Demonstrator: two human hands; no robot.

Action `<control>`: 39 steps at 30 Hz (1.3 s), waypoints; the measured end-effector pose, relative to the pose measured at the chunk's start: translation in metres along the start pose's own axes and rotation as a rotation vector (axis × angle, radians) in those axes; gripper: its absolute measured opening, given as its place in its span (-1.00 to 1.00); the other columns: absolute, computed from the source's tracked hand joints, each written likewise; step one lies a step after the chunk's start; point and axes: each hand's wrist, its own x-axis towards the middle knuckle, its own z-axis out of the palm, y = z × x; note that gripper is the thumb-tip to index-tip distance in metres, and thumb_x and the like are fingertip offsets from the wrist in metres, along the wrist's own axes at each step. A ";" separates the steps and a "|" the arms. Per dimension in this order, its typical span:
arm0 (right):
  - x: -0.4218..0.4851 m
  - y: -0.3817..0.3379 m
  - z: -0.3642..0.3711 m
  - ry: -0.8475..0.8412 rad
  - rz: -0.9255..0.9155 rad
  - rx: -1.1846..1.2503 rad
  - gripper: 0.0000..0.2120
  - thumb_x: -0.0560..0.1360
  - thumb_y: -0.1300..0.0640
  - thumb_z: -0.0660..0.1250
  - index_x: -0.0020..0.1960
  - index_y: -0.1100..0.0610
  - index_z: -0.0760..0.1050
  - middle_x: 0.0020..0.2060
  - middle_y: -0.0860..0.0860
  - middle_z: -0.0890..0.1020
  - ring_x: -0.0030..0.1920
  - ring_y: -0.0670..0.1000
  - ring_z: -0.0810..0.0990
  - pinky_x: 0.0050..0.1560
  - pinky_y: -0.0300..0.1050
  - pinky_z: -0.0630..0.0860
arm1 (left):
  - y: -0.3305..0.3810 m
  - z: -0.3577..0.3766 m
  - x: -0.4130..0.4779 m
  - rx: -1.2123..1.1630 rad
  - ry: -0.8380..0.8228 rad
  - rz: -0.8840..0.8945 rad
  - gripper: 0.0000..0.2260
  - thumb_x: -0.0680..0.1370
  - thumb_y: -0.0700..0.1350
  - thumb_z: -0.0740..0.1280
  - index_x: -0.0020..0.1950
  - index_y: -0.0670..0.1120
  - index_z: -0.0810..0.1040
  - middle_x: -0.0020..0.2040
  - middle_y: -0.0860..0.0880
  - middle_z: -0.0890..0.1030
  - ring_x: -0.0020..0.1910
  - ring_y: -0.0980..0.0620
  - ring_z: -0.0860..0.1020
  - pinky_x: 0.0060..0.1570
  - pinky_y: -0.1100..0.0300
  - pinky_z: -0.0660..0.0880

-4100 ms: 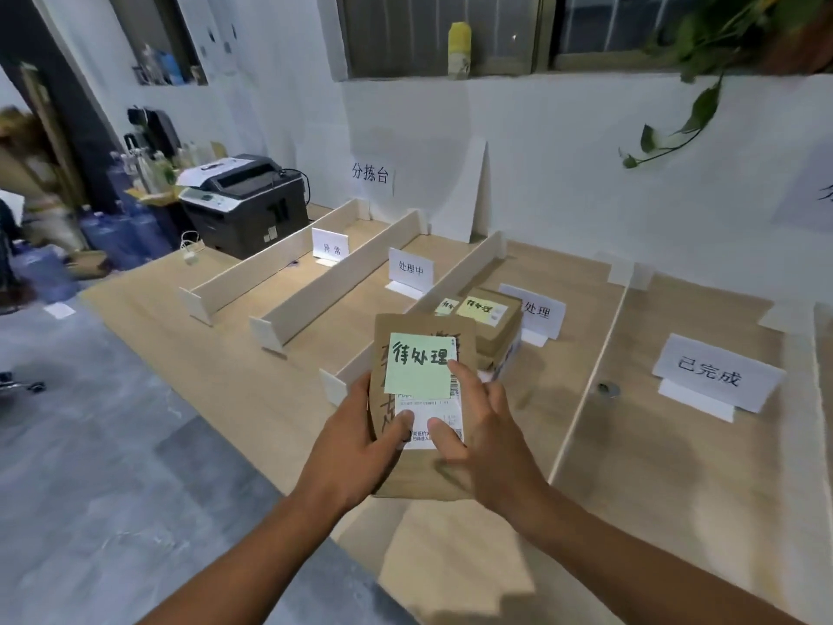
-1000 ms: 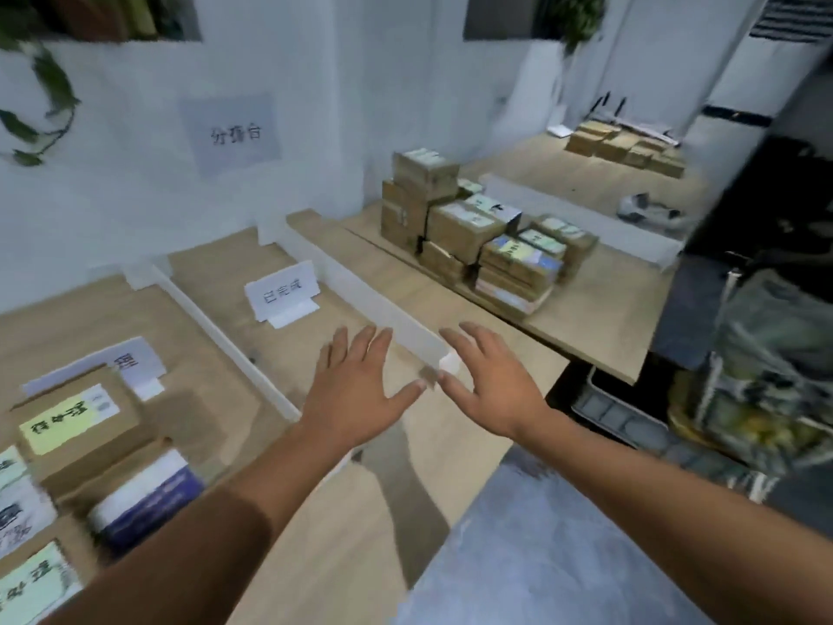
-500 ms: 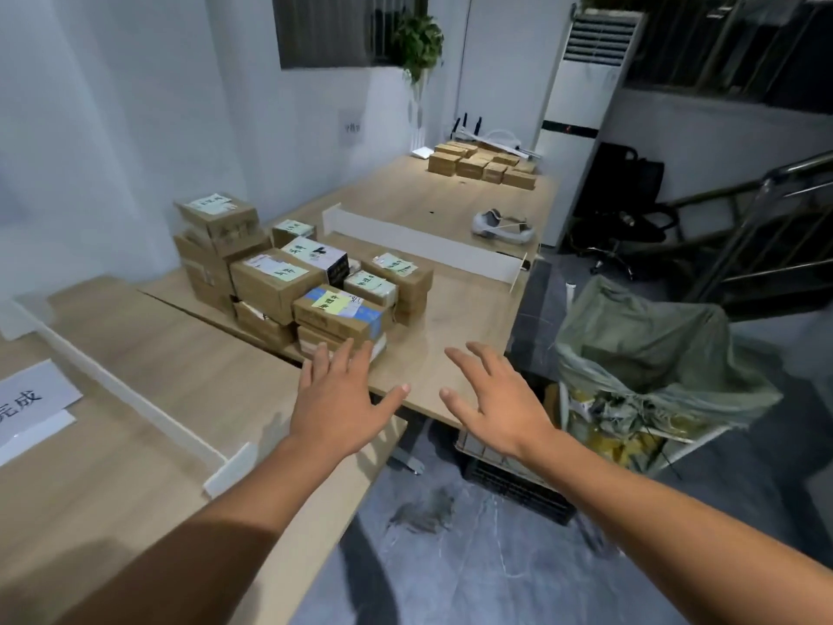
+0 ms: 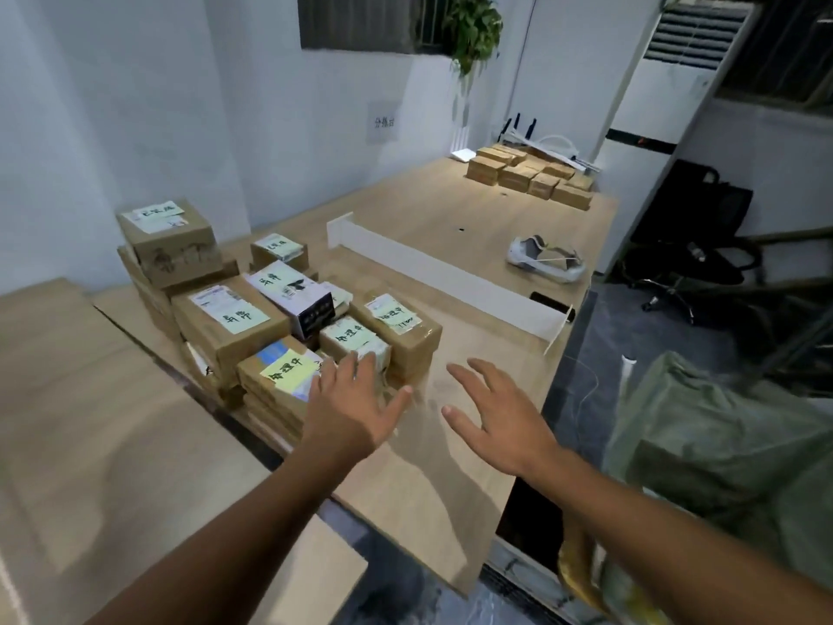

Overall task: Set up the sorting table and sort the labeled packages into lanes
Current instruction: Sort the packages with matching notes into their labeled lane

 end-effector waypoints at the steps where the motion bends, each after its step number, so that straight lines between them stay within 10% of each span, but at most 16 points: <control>1: 0.018 0.011 -0.003 -0.003 -0.008 0.004 -0.38 0.62 -0.32 0.06 0.61 -0.12 0.13 0.59 0.03 0.20 0.55 0.05 0.17 0.49 0.05 0.26 | 0.007 0.004 0.016 -0.007 0.002 -0.008 -0.22 0.55 0.45 0.05 0.62 -0.02 0.18 0.61 -0.13 0.22 0.59 -0.22 0.11 0.54 -0.14 0.11; 18: 0.306 0.153 0.068 -0.301 -0.229 0.350 -0.42 0.62 -0.14 0.24 0.58 -0.06 0.19 0.48 -0.02 0.31 0.46 0.02 0.32 0.43 -0.02 0.32 | 0.036 0.114 0.227 0.013 -0.034 -0.549 -0.16 0.57 0.44 0.02 0.60 -0.18 0.20 0.57 -0.17 0.28 0.57 -0.20 0.18 0.55 -0.11 0.13; 33: 0.339 0.157 0.133 -0.274 -0.281 0.523 -0.48 0.61 -0.06 0.31 0.54 -0.13 0.31 0.33 0.01 0.40 0.30 0.01 0.49 0.25 0.00 0.55 | 0.043 0.148 0.258 -0.224 0.163 -0.559 -0.30 0.60 0.22 0.26 0.61 -0.16 0.22 0.58 -0.13 0.27 0.60 -0.11 0.09 0.59 -0.04 0.04; 39: 0.335 0.128 0.061 -0.131 -0.380 0.685 -0.28 0.52 -0.09 0.42 0.58 -0.19 0.15 0.24 -0.12 0.37 0.24 -0.41 0.37 0.05 -0.62 0.33 | 0.069 0.076 0.233 -0.612 0.441 -0.533 -0.52 0.56 0.16 0.36 0.42 0.12 0.30 0.29 0.20 0.50 0.22 0.34 0.49 0.07 0.49 0.43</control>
